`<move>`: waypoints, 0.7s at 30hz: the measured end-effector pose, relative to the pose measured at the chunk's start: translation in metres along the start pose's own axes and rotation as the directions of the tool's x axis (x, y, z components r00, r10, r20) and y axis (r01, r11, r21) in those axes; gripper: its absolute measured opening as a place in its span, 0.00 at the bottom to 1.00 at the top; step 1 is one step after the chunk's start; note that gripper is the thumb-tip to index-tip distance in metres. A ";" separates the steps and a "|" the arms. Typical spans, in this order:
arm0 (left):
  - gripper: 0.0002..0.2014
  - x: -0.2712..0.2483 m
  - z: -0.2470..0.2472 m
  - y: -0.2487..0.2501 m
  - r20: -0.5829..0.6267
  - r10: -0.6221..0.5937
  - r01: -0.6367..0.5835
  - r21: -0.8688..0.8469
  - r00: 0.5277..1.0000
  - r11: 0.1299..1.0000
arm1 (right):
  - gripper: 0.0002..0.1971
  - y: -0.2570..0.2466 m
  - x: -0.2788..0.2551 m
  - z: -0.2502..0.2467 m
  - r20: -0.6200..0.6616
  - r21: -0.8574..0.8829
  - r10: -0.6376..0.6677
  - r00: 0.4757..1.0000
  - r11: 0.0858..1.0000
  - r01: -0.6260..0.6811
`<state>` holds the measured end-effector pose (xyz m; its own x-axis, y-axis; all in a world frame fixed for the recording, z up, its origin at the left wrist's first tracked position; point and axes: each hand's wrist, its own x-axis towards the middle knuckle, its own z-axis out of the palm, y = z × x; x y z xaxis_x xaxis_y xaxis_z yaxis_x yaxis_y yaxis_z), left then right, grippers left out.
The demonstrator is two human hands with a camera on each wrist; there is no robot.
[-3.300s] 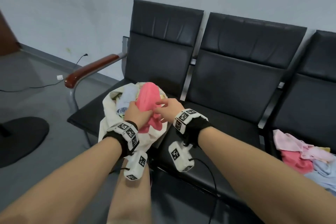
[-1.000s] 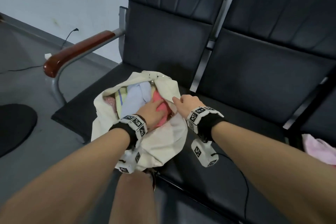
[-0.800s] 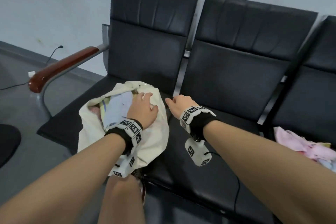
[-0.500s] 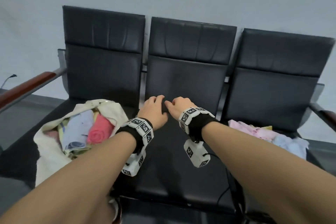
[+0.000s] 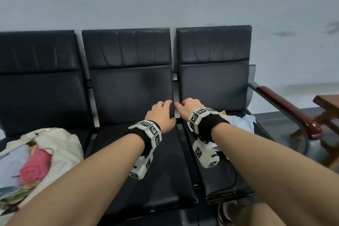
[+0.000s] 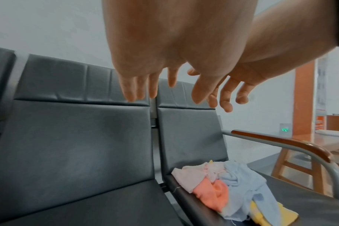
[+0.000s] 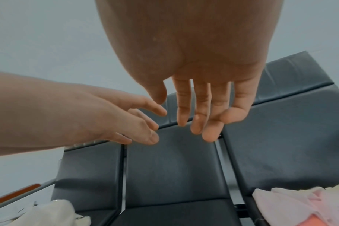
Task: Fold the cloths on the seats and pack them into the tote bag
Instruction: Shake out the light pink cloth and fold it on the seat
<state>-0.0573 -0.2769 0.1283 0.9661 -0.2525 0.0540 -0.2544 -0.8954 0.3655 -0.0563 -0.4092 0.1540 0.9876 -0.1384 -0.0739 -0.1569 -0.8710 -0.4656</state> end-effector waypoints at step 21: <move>0.32 0.100 0.220 0.067 0.377 0.052 -0.087 0.076 0.925 0.993 | 0.29 0.259 0.084 0.069 0.162 -0.099 0.377 0.912 0.926 -0.366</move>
<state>0.0130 -0.4429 -0.0459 0.8637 -0.4186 -0.2809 -0.3403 -0.8952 0.2877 -0.0137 -0.6142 -0.0339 0.8412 -0.3786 -0.3860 -0.5064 -0.8019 -0.3170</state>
